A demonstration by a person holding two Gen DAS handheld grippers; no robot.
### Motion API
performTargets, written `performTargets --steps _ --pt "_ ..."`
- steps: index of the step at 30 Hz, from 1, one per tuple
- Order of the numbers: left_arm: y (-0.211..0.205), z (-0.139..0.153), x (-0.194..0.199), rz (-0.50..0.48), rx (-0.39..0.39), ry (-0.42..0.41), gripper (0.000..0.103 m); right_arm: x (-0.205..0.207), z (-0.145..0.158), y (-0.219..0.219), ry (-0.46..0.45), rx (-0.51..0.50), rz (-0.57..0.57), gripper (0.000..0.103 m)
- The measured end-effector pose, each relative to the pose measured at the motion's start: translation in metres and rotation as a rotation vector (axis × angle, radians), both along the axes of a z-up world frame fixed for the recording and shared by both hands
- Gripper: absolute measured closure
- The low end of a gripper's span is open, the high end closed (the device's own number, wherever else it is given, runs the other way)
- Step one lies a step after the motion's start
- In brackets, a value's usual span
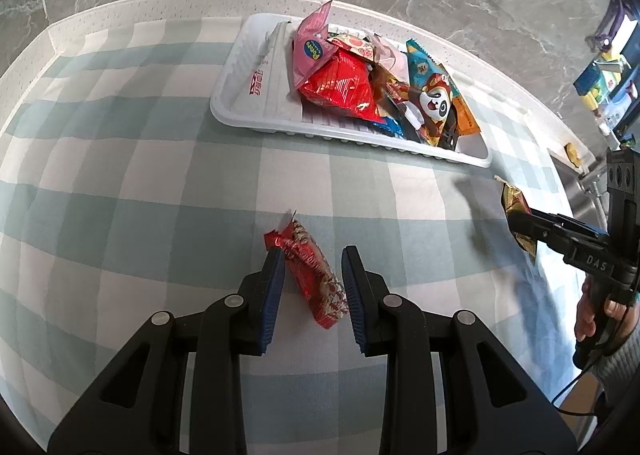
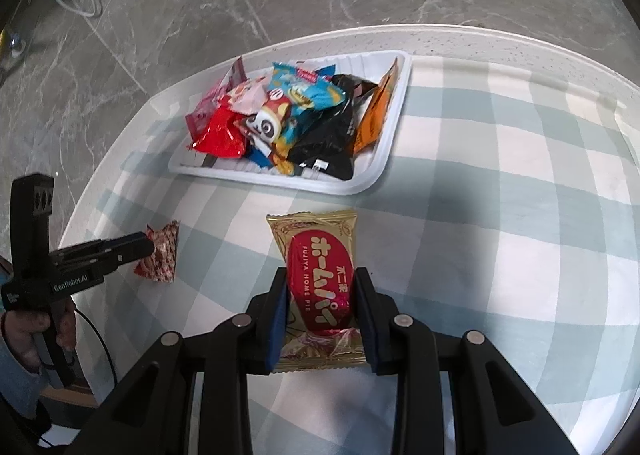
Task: Organize snacks
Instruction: 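Grasp the gold-red wafer pack with the right tool while the left tool reaches the red-white packet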
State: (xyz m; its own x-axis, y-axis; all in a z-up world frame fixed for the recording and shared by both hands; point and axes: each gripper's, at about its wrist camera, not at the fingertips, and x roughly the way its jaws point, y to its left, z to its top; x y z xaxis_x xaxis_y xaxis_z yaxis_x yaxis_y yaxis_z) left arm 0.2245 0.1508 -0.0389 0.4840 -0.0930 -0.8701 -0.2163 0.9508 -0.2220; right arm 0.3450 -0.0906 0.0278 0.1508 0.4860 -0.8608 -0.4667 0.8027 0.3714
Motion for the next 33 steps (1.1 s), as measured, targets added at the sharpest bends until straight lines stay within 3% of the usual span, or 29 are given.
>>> performTargets --steps 33 --pt "0.022 0.054 0.036 -0.06 -0.004 -0.114 0.075 0.038 0.045 0.015 -0.027 0.105 -0.074 0.069"
